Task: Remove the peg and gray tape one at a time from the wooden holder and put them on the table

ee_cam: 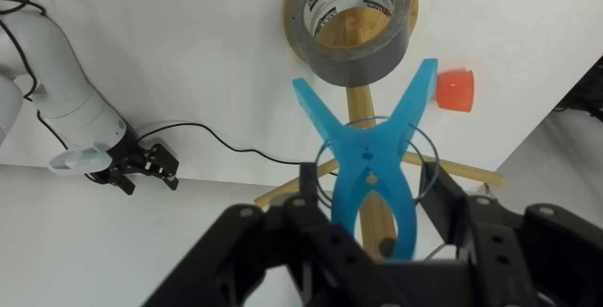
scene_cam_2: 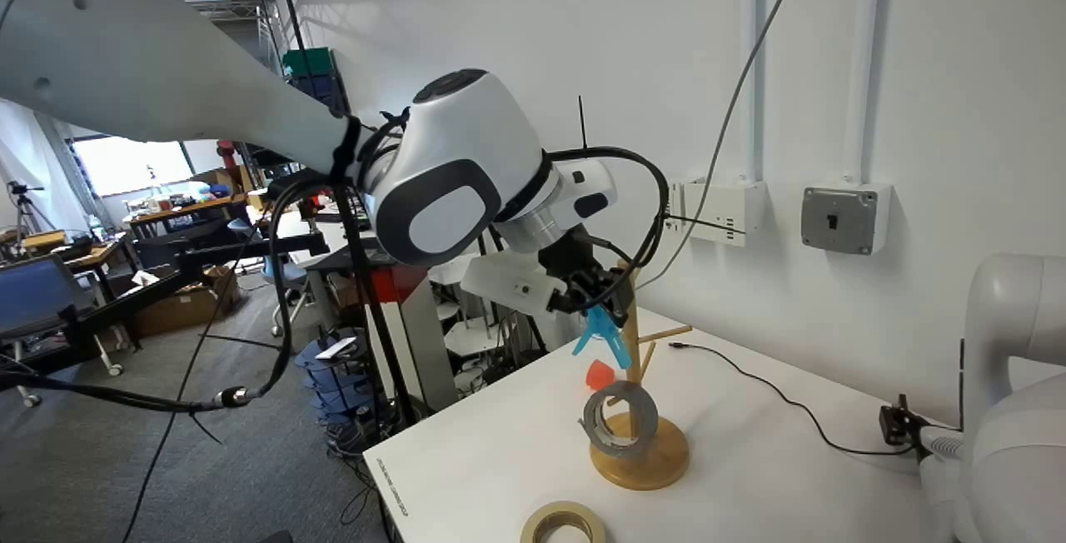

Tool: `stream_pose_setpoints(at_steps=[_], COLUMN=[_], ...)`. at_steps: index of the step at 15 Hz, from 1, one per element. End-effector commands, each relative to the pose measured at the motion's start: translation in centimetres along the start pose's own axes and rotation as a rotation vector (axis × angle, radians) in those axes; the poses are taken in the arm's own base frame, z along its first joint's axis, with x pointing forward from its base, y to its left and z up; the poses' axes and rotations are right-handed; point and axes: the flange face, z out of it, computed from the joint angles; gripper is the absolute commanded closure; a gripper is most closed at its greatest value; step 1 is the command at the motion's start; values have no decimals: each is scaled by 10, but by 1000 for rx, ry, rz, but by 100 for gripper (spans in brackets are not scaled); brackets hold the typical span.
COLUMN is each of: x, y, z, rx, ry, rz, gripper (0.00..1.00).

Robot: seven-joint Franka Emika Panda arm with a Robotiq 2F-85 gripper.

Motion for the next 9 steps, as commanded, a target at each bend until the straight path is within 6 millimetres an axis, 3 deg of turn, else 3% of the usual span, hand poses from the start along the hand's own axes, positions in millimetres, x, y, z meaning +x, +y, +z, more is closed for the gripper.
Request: stream_pose_setpoints(at_steps=[1, 9], x=[-2, -13], y=[7, 11], z=[-25, -57], rx=[8, 52], ry=[-38, -106], rz=[-4, -2], gripper=[68, 68])
